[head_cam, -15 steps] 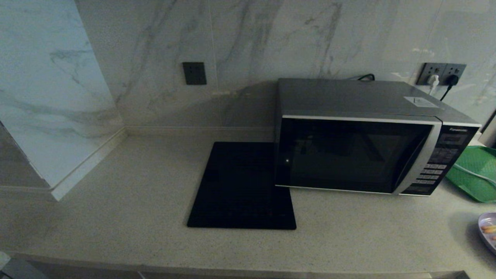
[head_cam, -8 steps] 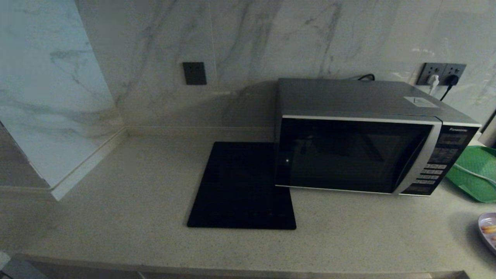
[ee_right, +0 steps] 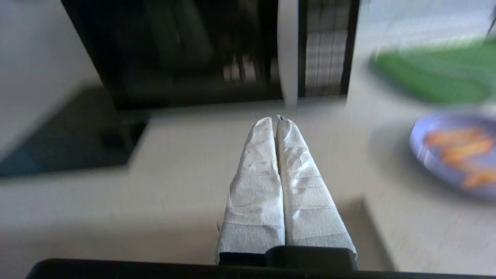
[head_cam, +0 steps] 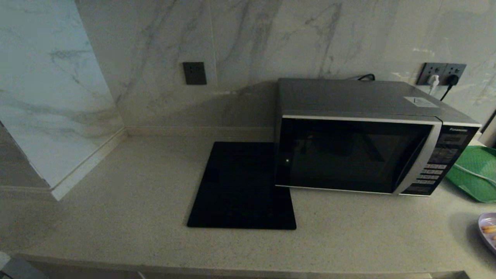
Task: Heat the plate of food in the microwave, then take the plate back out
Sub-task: Open the microwave oven
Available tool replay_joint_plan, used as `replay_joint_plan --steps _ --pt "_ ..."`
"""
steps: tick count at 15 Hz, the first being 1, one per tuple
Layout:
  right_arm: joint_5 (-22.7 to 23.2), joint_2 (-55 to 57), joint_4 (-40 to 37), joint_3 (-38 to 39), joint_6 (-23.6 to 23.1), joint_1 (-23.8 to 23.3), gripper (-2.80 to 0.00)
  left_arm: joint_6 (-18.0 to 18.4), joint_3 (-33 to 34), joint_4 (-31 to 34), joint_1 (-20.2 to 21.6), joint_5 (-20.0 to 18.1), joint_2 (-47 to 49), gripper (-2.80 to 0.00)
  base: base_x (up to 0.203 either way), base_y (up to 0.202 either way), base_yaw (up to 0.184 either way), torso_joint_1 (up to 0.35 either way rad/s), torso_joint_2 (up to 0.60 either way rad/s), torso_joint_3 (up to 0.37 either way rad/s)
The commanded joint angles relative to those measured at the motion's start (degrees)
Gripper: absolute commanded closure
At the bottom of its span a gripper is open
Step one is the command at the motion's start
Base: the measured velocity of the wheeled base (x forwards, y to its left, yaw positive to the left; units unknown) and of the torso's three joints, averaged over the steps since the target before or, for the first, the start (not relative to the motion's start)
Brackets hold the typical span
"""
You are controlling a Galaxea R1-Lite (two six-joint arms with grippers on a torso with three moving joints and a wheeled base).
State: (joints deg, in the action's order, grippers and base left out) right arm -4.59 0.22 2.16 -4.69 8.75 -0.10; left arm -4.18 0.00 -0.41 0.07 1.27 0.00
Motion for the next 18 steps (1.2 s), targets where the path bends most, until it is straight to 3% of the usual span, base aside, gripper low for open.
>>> replay_joint_plan --steps 1,4,7,12,18 --pt "-0.4 2.7 -2.8 -10.7 0.4 0.0 0.0 0.0 0.0 0.0 0.0 0.0 0.0 0.0 0.0 0.0 0.0 0.0 0.0 0.0" --pt "-5.8 14.0 -13.2 -30.5 1.9 -0.1 0.0 0.0 0.0 0.0 0.0 0.0 0.1 0.0 0.0 0.0 0.0 0.0 0.0 0.0" --pt "-9.7 31.4 -19.1 -40.5 5.6 -0.2 0.0 0.0 0.0 0.0 0.0 0.0 0.1 0.0 0.0 0.0 0.0 0.0 0.0 0.0" --pt "-18.1 52.4 -22.0 -46.8 7.3 0.0 0.0 0.0 0.0 0.0 0.0 0.0 0.0 0.0 0.0 0.0 0.0 0.0 0.0 0.0" --pt "-25.3 69.9 -21.1 -47.8 4.5 2.8 0.0 0.0 0.0 0.0 0.0 0.0 0.1 0.0 0.0 0.0 0.0 0.0 0.0 0.0"
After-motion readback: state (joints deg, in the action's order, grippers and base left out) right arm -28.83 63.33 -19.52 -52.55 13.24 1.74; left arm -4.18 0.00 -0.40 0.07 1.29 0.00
